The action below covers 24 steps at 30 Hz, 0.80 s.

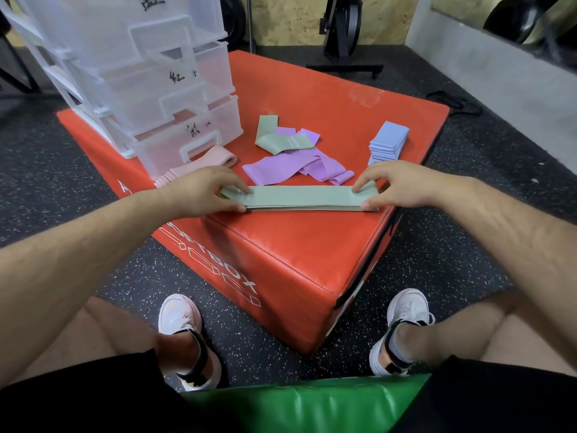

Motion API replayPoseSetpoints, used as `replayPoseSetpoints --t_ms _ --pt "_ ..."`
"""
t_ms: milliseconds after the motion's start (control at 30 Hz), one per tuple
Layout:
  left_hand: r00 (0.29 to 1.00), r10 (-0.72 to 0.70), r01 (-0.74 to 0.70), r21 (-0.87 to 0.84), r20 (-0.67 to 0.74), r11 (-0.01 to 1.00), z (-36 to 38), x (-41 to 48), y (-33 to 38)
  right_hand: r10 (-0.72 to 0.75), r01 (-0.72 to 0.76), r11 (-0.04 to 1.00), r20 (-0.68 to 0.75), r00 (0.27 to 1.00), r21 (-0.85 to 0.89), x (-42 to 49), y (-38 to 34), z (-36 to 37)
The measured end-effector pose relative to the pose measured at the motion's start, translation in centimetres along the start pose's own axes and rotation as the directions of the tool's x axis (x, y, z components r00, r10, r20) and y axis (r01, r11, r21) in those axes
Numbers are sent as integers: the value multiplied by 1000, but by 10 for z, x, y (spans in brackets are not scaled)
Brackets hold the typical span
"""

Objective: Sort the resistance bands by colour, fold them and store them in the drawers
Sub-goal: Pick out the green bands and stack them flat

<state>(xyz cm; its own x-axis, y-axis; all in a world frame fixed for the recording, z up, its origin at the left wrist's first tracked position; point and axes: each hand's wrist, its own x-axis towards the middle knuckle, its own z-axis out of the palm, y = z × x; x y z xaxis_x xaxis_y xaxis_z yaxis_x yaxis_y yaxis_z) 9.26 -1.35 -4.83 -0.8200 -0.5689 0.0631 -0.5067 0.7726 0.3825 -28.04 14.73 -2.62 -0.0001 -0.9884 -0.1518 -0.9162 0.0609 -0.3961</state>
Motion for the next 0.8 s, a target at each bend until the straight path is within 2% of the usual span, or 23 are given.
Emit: replayPoseSetpoints --t_ms 433,567,733,800 --pt "998 11 -11 -1 66 1000 0 1 -6 15 -14 996 13 1000 -85 0 -1 2" --pt "1000 25 -25 31 11 999 -1 6 -3 -16 17 993 6 1000 -116 0 -8 -3" --pt "996 25 -18 76 -89 997 -9 36 15 -123 111 986 -98 988 -127 25 -36 -5" --pt "996 1 6 82 -87 997 -10 54 22 -140 121 980 -117 983 -156 45 -52 -5"
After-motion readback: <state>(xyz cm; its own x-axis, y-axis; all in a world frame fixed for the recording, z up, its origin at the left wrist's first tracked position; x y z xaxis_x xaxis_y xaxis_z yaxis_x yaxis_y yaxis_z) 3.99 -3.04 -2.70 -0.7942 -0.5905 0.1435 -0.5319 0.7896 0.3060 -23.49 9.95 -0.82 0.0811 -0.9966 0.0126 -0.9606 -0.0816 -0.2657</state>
